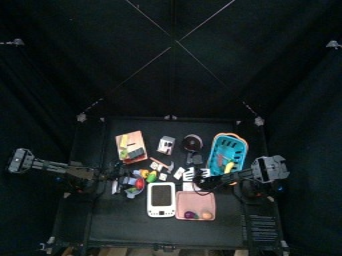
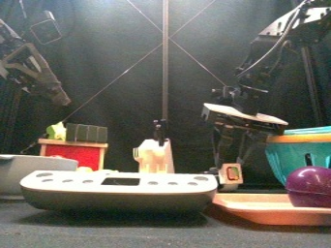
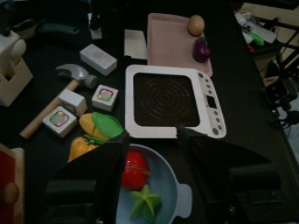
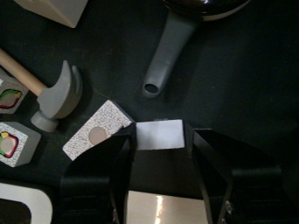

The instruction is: Drop sushi piece in basket

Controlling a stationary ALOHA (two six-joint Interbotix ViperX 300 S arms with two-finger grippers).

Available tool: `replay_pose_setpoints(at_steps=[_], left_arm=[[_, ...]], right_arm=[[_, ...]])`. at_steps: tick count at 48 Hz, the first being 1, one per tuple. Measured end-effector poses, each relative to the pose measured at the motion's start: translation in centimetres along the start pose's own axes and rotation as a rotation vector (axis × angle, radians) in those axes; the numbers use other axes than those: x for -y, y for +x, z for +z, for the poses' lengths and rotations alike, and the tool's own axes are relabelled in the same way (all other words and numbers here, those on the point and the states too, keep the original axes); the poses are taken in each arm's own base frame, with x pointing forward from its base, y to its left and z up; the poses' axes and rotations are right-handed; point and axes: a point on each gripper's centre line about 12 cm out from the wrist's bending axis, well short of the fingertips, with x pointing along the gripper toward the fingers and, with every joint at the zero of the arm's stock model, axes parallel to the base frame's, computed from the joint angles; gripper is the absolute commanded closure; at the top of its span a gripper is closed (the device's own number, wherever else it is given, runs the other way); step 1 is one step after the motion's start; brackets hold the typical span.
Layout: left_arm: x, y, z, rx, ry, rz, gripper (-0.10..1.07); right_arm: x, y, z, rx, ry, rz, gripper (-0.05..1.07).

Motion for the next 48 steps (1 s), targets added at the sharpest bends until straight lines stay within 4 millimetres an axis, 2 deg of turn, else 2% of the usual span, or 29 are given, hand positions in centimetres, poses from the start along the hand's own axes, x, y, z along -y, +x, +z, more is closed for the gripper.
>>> replay_pose_setpoints(at_steps=[16, 26, 35, 40, 48], left_arm=[[0.0, 0.0, 0.0, 0.000, 0.000, 0.000, 0.13], [0.0, 0.0, 0.0, 0.000, 0.001, -0.001, 0.13], [0.0, 0.0, -0.1, -0.002, 0.000, 0.000, 0.13], [0.0, 0.0, -0.1, -0.002, -0.002, 0.000, 0.13], [0.0, 0.0, 0.0, 0.000, 0.000, 0.000, 0.13]], right_arm=[[-0.6, -0.7, 0.8, 0.022, -0.010, 0.036, 0.27], [-0.7, -3.7, 3.3, 0.077, 0.010, 0.118, 0.27], [2.1, -6.8, 5.9, 0.131, 0.026, 0.120, 0.27], [4.2, -8.3, 7.3, 0.158, 0.072, 0.100, 0.27], [8.8, -10.5, 9.0, 0.205, 0.156, 0.043, 0.27]])
